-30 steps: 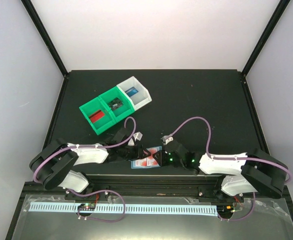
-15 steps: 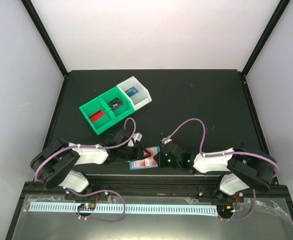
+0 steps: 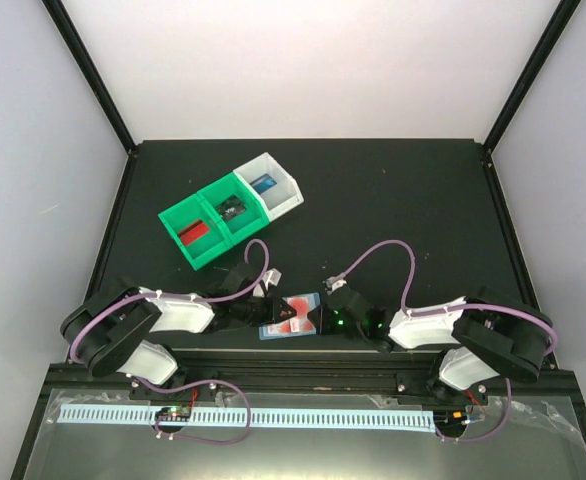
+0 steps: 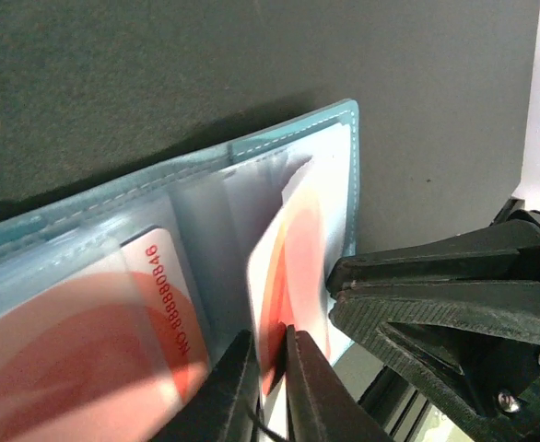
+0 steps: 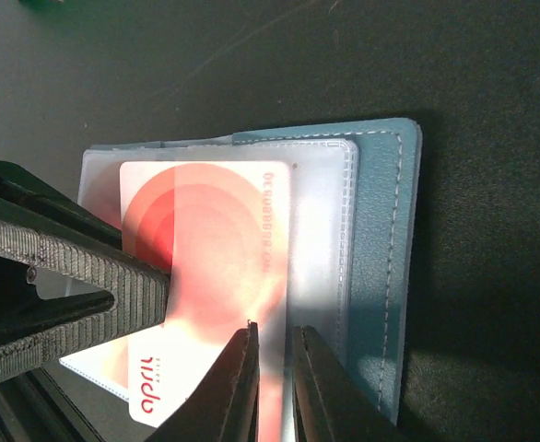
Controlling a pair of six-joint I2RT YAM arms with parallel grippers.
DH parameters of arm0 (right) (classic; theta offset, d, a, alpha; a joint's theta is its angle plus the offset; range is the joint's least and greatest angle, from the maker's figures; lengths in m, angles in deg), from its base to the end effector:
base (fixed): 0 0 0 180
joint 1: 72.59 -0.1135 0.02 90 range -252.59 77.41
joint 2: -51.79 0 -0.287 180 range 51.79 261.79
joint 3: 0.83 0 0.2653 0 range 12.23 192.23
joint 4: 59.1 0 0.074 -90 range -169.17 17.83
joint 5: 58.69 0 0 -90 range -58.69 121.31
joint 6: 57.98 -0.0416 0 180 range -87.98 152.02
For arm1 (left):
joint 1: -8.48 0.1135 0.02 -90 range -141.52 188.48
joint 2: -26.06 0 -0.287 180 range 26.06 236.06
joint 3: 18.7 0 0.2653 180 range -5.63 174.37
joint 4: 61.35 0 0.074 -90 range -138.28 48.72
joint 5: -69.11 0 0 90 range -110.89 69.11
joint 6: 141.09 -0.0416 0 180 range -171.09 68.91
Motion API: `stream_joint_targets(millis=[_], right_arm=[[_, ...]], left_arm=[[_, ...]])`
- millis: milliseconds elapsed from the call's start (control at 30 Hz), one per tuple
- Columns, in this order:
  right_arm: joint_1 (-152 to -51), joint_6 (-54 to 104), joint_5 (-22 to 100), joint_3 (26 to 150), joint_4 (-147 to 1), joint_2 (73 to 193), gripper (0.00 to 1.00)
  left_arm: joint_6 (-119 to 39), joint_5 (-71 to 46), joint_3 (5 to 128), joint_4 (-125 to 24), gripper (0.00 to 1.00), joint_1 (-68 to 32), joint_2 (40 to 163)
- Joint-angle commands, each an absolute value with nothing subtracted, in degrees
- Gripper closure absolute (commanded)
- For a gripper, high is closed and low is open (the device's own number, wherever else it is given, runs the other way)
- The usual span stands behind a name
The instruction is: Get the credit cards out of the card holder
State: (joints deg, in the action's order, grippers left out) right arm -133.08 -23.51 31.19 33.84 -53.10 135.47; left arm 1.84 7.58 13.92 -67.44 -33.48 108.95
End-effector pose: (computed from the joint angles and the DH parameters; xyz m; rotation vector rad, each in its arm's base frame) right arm 0.1217 0.2149 0.1196 -0.1091 2.5449 0.9377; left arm 0.1603 -0.1708 0.1172 0.0296 2.6724 -1.2832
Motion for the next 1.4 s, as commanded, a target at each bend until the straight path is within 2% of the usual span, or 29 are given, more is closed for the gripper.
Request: stream_joint_targets(millis=[0, 100, 933, 1200, 1367], right_arm=[[-133.3, -24.4, 30.4, 31.3, -57.4, 138.6, 0.85], [-133.3, -24.3, 30.4, 31.5, -57.7, 138.9, 0.85], [-133.3, -22.8, 27.6, 32.5, -61.3, 134.8, 0.86], [-133.2, -19.0, 26.7, 34.9, -65.6, 129.1, 0.85], [-133.2, -15.7, 27.3, 35.0, -69.1, 120.0, 0.82]], left_arm=[[1.5, 8.8, 14.4, -68.9, 0.95, -33.0, 108.6], [1.4, 8.9, 14.5, -68.5, 0.99, -33.1, 107.9], [-4.4, 8.0, 15.8, -55.7, 0.99, -30.3, 99.8], [-5.9, 7.7, 16.6, -49.7, 0.98, -28.4, 93.7], [-8.7, 8.2, 18.8, -43.4, 0.98, -27.7, 89.2]])
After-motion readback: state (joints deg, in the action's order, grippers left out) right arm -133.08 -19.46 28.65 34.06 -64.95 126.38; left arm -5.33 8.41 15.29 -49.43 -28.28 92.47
